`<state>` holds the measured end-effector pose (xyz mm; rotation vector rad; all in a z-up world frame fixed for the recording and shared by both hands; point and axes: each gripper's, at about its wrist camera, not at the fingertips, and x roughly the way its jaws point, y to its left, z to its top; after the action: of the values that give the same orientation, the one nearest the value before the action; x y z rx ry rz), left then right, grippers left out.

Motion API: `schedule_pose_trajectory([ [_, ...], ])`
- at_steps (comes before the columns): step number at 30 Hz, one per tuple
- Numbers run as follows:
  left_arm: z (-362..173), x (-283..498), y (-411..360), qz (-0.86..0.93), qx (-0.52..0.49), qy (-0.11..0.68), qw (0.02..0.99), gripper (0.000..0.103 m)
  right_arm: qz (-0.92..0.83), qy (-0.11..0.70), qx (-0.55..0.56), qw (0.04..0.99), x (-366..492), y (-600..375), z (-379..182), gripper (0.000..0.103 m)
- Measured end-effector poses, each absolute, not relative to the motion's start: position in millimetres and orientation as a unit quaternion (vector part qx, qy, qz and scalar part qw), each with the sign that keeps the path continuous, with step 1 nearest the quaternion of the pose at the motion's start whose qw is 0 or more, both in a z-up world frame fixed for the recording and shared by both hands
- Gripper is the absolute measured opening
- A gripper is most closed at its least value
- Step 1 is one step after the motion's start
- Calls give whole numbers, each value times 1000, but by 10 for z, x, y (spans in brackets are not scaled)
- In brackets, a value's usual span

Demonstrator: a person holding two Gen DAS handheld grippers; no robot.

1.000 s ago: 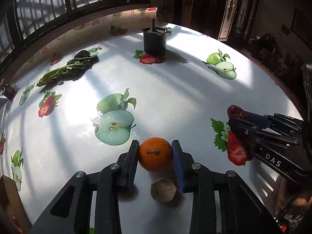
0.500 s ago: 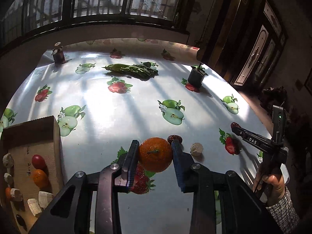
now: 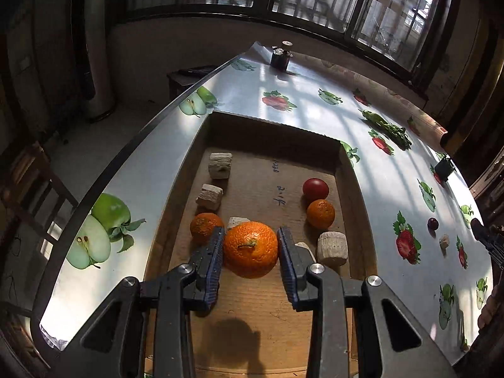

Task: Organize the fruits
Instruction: 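Carry the orange into the box with left tool while right tool releases the date there, then move both open tools back to the last items on the table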

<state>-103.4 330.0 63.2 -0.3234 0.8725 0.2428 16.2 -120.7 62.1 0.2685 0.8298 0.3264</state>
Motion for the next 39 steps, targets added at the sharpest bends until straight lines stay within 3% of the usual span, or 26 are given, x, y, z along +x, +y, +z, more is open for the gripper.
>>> schedule_pose_trajectory([
  [9, 333, -1223, 3446, 102, -164, 437, 878, 33, 336, 434, 68, 833, -293, 593, 627, 30],
  [15, 296, -1126, 3259, 114, -97, 435, 888, 34, 388, 448, -11, 805, -705, 1454, 408, 30],
  [25, 203, -1134, 3407, 119, -135, 434, 883, 39, 379, 441, -83, 809, -887, 1776, 212, 30],
  [30, 258, -1192, 3407, 122, -141, 429, 884, 48, 376, 440, -91, 811, -892, 1835, 179, 31],
  [37, 429, -1301, 3437, 130, -156, 405, 892, 60, 379, 435, -67, 814, -927, 1753, 230, 39],
  [39, 457, -1316, 3409, 134, -151, 403, 893, 67, 374, 429, -51, 821, -919, 1667, 293, 48],
])
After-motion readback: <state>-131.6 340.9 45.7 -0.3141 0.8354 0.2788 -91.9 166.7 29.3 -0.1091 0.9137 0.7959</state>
